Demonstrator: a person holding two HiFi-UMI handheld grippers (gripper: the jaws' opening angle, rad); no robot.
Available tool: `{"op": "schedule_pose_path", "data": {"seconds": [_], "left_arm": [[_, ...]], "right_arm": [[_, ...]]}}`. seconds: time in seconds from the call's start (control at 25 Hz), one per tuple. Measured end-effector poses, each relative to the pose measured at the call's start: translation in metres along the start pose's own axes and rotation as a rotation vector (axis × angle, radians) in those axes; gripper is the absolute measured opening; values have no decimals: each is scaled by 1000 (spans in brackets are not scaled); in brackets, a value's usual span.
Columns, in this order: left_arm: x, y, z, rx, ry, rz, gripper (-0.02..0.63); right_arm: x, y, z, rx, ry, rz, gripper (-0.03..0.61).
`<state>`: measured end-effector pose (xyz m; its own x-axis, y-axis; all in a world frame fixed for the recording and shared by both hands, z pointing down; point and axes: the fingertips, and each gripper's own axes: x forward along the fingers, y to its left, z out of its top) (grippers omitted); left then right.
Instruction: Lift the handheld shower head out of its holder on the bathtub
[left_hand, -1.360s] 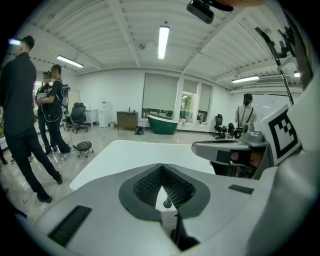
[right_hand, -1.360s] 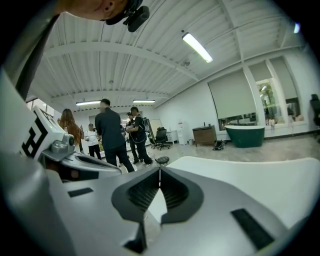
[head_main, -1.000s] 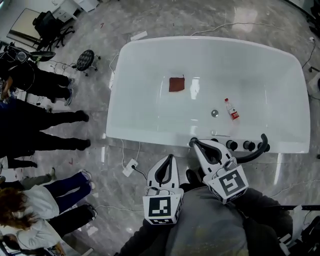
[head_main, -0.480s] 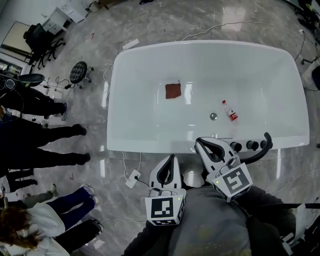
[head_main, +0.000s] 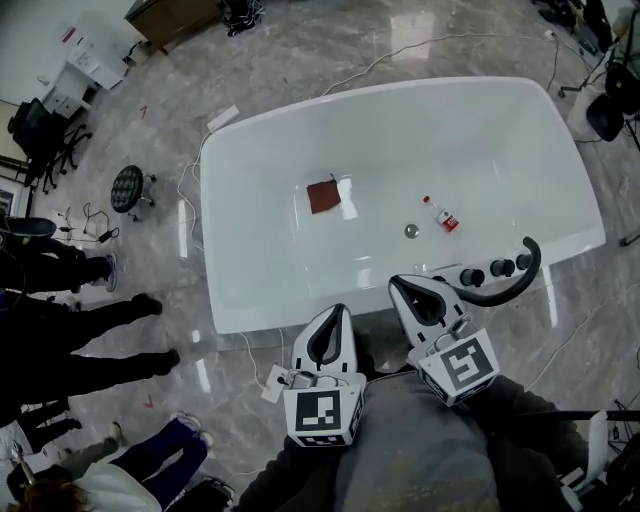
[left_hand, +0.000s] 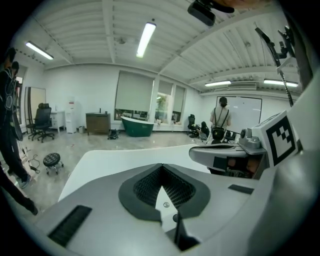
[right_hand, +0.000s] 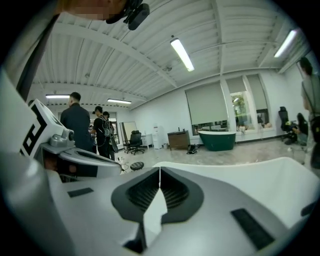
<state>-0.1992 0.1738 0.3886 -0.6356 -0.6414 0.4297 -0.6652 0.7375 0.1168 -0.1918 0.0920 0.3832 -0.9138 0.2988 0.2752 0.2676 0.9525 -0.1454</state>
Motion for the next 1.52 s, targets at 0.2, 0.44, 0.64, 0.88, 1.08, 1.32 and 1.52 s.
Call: {"op": "schedule_pose_path", "data": {"seconds": [0.2, 0.44, 0.64, 0.88, 1.08, 1.32, 1.52], "left_arm": [[6, 6, -2, 26, 25, -63, 3], [16, 1, -2, 51, 34, -127, 3], [20, 4, -7, 71, 59, -143, 3], [25, 3, -15, 91, 88, -160, 3], [40, -2, -42, 92, 101, -183, 3], [52, -1, -86, 85, 128, -206, 3], [58, 5, -107, 78, 138, -208, 3]], "right_arm": [[1, -1, -7, 30, 4, -76, 5], [0, -8, -9, 50, -6, -134, 5], [0, -13, -14, 68, -20, -168, 5], [3, -23, -20, 67, -12, -220, 5], [5, -30, -50, 46, -27, -234, 5], [13, -25, -98, 28, 19, -229, 123], [19, -27, -115, -24, 22, -261, 152]]}}
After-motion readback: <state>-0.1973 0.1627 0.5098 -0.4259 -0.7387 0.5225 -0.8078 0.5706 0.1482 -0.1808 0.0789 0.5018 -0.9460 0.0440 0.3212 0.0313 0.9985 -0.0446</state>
